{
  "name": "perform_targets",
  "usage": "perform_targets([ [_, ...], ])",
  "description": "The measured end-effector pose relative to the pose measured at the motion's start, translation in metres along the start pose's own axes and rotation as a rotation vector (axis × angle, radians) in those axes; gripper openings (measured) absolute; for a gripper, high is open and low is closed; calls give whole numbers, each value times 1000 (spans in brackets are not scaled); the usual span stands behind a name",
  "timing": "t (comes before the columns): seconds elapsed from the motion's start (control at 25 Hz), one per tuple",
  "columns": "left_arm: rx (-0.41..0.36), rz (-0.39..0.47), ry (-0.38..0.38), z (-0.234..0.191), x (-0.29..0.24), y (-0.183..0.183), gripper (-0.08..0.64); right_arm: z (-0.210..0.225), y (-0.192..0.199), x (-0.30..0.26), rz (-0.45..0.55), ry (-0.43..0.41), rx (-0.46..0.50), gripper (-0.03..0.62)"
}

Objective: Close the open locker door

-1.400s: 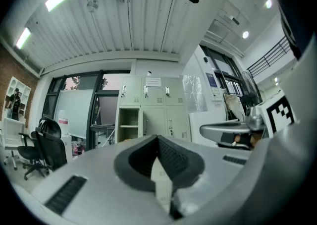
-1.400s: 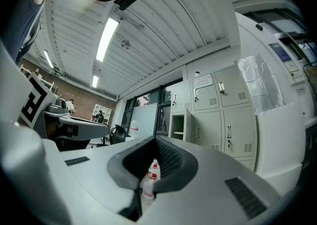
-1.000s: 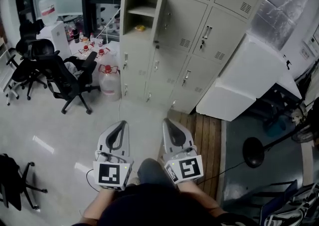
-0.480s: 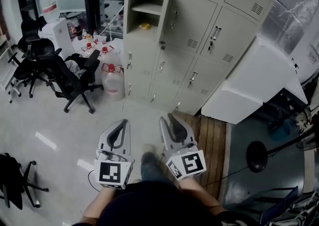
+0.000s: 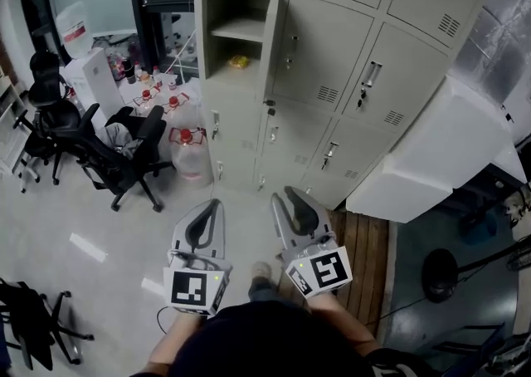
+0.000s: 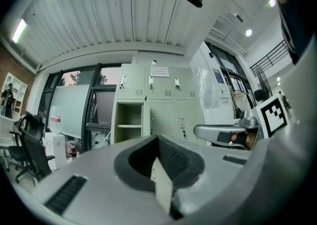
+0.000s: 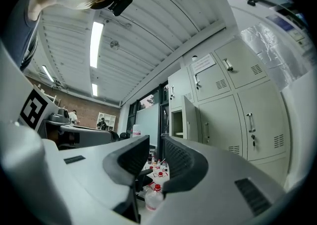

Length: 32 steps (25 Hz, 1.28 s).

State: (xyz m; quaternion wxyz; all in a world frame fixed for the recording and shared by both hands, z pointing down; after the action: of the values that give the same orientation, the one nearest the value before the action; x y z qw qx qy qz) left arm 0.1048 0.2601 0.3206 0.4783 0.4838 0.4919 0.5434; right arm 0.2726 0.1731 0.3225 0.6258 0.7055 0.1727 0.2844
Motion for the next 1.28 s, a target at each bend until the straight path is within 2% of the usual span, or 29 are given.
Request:
perform_targets([
  [0.48, -7, 21, -54, -21, -117, -7, 0, 88, 12, -99, 13, -100, -21, 87],
  [0.84, -39, -1, -84, -33, -165, 4, 0, 123, 27, -144, 17, -148, -46, 87],
  [1.08, -18, 11, -50, -46, -192, 3, 0, 136, 32, -169, 6, -153, -51, 94],
  [1.28, -23, -32, -9, -70, -221, 9, 0, 141, 36, -195, -7, -154, -40, 100],
])
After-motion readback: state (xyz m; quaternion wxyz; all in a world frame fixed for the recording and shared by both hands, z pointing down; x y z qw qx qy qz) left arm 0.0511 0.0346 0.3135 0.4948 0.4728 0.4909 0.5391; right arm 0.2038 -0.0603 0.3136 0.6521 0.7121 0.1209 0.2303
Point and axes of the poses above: the fingertips, and each gripper's own axes: x backward along the fingers, z to its right, y out of its underside, the point moved 8 cm from there along x, backward along the fingers, and after that the axes turned 1 degree about y, right-handed, at the moved point
